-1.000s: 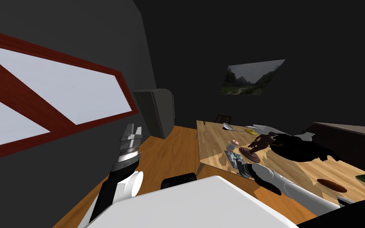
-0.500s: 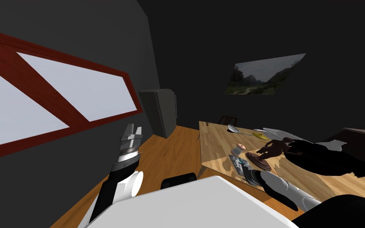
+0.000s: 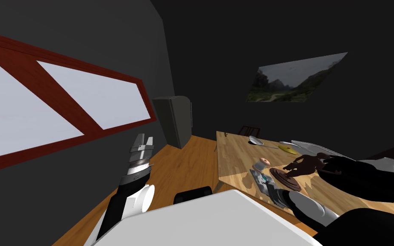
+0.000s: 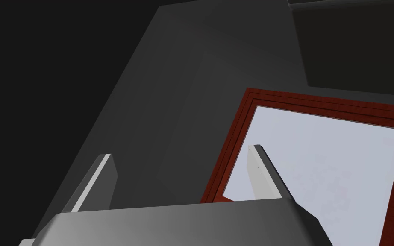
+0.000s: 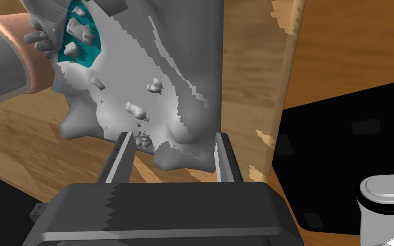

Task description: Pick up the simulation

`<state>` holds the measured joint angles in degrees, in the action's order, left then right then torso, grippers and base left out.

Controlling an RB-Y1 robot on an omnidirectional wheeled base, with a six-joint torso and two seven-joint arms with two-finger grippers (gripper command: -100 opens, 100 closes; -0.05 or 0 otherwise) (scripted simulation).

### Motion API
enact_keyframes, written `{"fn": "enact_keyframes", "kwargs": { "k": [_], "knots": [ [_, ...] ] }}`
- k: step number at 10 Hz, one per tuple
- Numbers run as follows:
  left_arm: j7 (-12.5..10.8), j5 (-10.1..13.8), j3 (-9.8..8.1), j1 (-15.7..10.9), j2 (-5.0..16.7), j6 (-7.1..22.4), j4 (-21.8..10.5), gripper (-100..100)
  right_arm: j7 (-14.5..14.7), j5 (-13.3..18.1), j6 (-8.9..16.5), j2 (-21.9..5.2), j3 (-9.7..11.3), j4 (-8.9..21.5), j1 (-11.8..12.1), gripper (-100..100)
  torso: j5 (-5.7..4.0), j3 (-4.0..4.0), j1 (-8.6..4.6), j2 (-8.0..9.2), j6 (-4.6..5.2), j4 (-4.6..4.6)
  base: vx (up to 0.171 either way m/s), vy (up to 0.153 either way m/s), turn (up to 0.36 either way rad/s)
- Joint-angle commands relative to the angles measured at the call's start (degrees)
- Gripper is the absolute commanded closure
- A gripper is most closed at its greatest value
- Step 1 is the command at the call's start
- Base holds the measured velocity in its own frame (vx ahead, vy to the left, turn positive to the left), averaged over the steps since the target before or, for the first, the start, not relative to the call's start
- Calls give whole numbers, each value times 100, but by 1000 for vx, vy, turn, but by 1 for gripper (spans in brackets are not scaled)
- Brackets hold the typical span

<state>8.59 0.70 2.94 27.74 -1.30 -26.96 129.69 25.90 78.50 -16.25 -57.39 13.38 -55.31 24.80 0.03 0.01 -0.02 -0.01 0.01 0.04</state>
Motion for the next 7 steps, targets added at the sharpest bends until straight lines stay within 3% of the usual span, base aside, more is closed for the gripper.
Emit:
{"fn": "enact_keyframes", "kwargs": {
  "k": [1, 4, 5, 6, 7],
  "knots": [
    [0, 0, 0, 0, 0, 0, 0, 0, 0, 0, 0, 0, 0, 0, 0, 100, 0, 0, 0, 0, 0, 0, -4, 3, -14],
    [0, 0, 0, 0, 0, 0, 0, 0, -4, -2, -6, 5, 3, 2, 4, 100, 4, -1, 1, -3, -5, 1, 0, 0, 0],
    [0, 0, 0, 0, 0, 0, 0, 0, -2, -1, -6, 5, 4, 2, 4, 0, 5, -1, 1, -3, -4, 1, 0, 0, 0],
    [0, 0, 0, 0, 0, 0, 0, 0, -13, -68, -36, -70, 242, 74, -198, 100, 5, -1, 2, -3, -4, 1, -6, 10, -160],
    [0, 0, 0, 0, 0, 0, 0, 0, 21, -154, -97, -112, 397, 211, -411, 100, 5, 0, 5, 0, 3, 0, -14, 25, -274]
  ]
}}
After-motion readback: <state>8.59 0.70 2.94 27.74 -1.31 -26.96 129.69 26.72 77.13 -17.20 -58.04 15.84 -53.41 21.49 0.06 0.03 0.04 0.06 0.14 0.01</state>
